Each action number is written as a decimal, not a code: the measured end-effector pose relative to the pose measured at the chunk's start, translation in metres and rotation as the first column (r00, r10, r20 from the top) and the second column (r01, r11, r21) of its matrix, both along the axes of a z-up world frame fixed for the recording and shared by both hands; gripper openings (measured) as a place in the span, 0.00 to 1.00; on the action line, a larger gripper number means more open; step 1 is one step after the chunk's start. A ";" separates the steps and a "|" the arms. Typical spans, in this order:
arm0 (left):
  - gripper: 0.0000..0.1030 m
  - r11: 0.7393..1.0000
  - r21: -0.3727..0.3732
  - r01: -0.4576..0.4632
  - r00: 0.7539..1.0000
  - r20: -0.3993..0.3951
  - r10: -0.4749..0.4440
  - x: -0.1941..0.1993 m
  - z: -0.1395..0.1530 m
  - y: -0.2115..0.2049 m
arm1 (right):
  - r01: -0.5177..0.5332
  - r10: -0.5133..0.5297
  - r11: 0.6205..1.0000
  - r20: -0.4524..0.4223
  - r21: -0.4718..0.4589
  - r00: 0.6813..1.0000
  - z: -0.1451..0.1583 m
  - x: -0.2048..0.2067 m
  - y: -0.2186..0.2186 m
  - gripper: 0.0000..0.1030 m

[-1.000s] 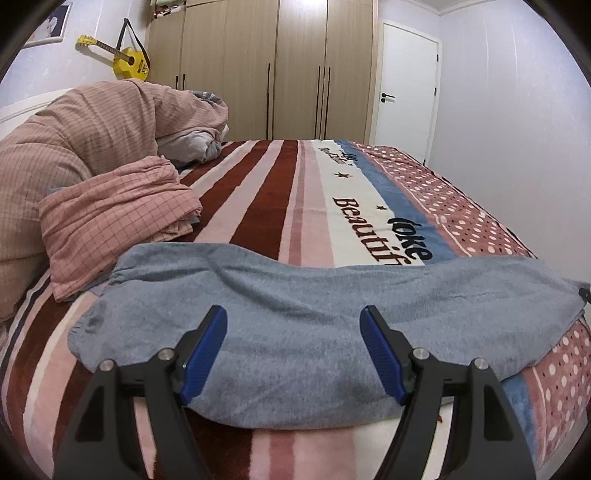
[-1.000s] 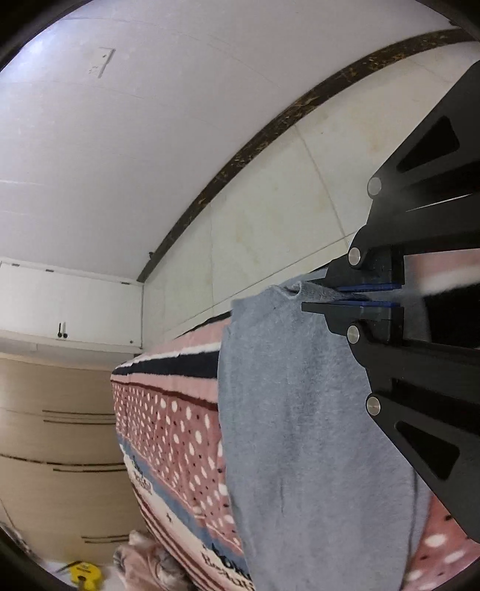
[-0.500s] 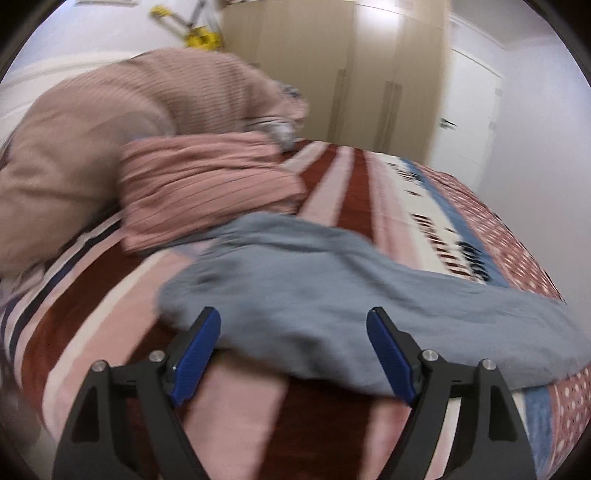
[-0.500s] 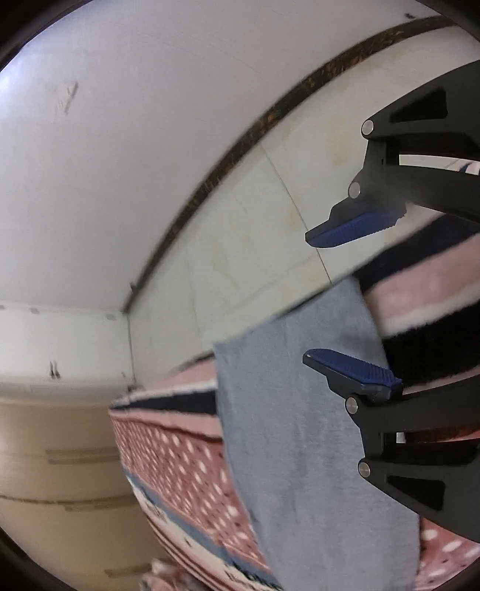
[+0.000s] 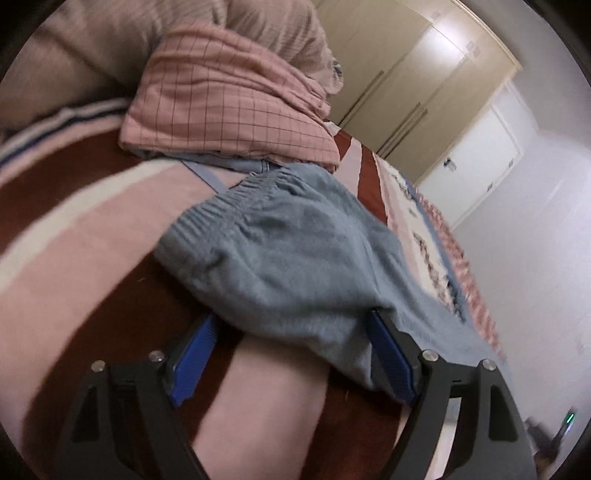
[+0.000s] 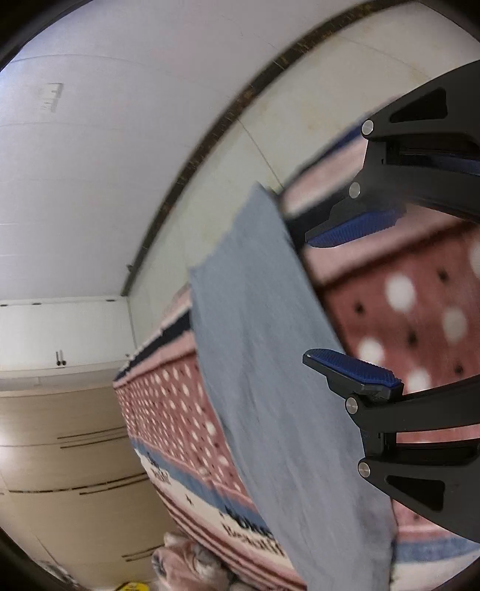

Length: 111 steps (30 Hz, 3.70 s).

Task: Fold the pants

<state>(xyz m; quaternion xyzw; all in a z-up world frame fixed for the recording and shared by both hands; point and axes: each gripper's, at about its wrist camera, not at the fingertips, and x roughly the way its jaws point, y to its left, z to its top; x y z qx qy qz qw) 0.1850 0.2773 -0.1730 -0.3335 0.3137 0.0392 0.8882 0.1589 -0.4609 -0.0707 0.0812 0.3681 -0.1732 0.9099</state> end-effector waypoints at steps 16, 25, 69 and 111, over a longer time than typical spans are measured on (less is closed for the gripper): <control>0.86 0.966 -0.250 -0.071 0.988 0.114 0.102 0.020 0.004 0.024 | -0.003 0.005 0.994 -0.027 0.109 1.000 -0.013 -0.009 0.007 0.51; 0.12 0.964 -0.204 -0.170 0.975 0.106 0.195 0.019 0.002 0.040 | 0.007 -0.006 0.989 -0.011 0.149 1.000 -0.008 -0.017 0.003 0.51; 0.07 0.890 0.402 0.217 0.924 0.208 -0.320 0.000 0.141 -0.240 | -0.160 0.121 0.937 0.143 0.309 0.982 -0.016 -0.066 -0.029 0.51; 0.69 0.951 0.254 0.174 0.975 0.093 -0.203 -0.113 0.078 -0.111 | -0.629 0.663 0.637 0.100 0.446 0.742 -0.052 0.059 0.254 0.20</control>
